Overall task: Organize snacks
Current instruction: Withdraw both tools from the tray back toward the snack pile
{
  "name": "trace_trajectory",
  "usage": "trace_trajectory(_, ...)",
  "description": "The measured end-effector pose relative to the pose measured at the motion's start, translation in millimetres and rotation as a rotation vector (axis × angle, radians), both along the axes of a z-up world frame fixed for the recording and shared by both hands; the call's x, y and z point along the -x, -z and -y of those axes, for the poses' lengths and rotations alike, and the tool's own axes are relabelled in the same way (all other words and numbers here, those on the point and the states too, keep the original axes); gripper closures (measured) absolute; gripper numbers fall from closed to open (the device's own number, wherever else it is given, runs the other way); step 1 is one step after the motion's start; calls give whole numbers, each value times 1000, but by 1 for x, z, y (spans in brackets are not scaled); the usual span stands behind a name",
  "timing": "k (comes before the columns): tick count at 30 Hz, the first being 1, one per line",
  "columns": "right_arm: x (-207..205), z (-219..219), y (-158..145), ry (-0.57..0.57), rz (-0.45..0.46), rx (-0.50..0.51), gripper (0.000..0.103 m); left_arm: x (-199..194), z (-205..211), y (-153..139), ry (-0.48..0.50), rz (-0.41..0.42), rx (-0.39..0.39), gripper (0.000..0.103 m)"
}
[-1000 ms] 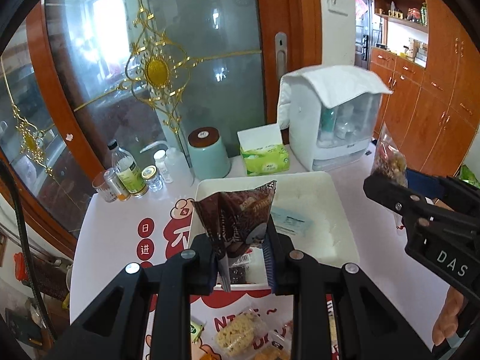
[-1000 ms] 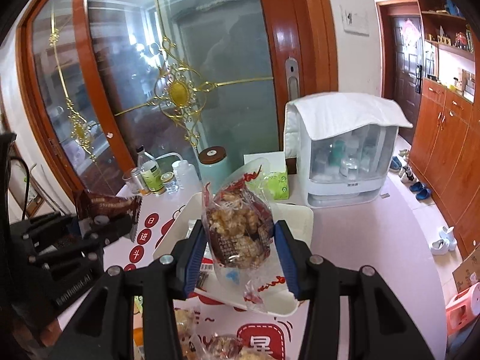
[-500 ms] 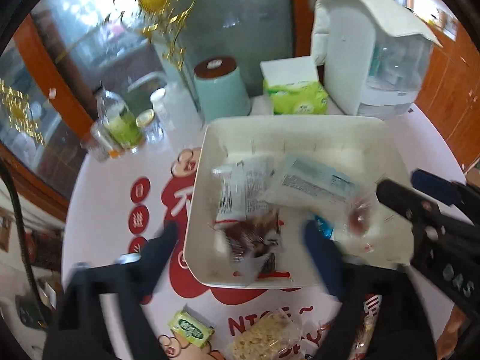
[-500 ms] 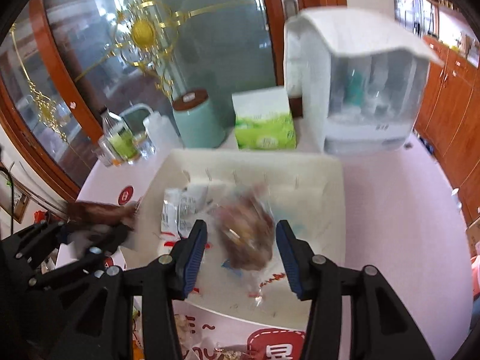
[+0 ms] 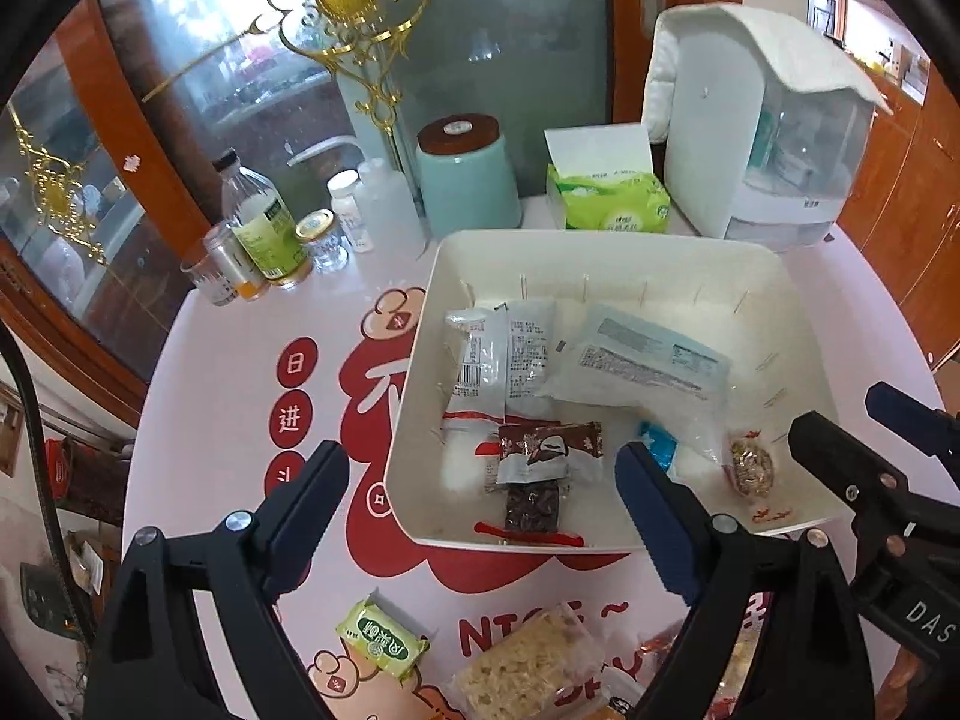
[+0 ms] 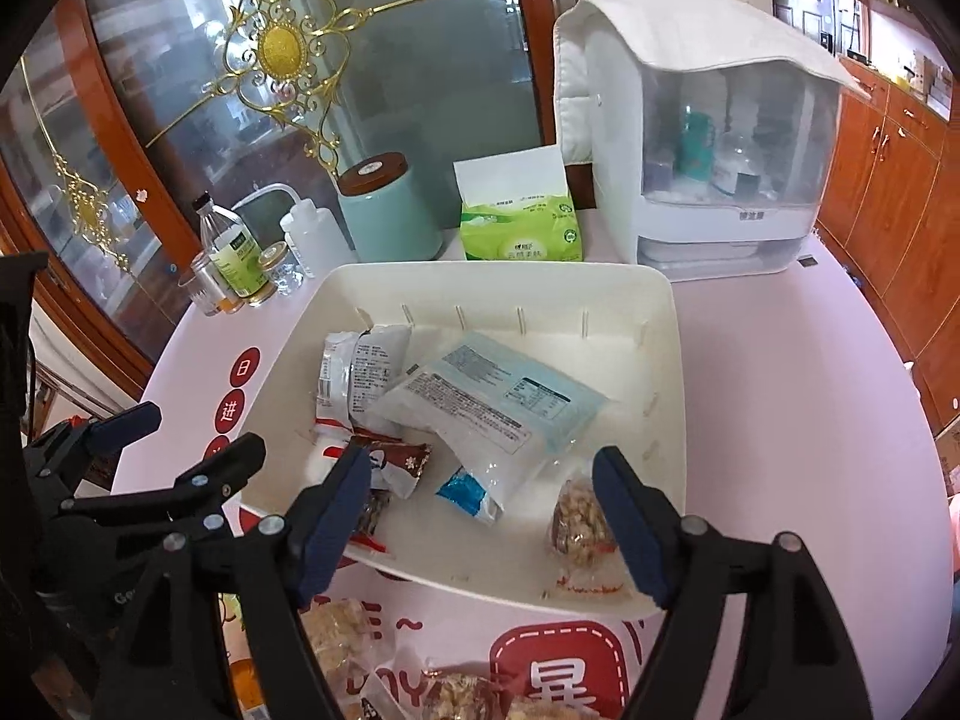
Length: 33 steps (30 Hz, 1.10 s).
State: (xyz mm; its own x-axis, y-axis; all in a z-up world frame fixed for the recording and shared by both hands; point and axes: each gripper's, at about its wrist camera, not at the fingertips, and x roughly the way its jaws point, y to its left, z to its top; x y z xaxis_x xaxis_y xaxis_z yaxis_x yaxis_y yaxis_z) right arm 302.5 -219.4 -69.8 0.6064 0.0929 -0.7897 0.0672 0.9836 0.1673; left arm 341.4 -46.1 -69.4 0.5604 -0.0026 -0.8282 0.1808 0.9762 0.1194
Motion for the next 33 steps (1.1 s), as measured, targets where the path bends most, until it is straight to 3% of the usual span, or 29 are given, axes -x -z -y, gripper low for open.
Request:
trace_trajectory(17,86,5,-53,0,122,-23,26,77,-12,-54,-42,91,60,13)
trace_trajectory(33,168,4,-51,-55,137,-21,26,175,-15,-57,-37,112,95,13)
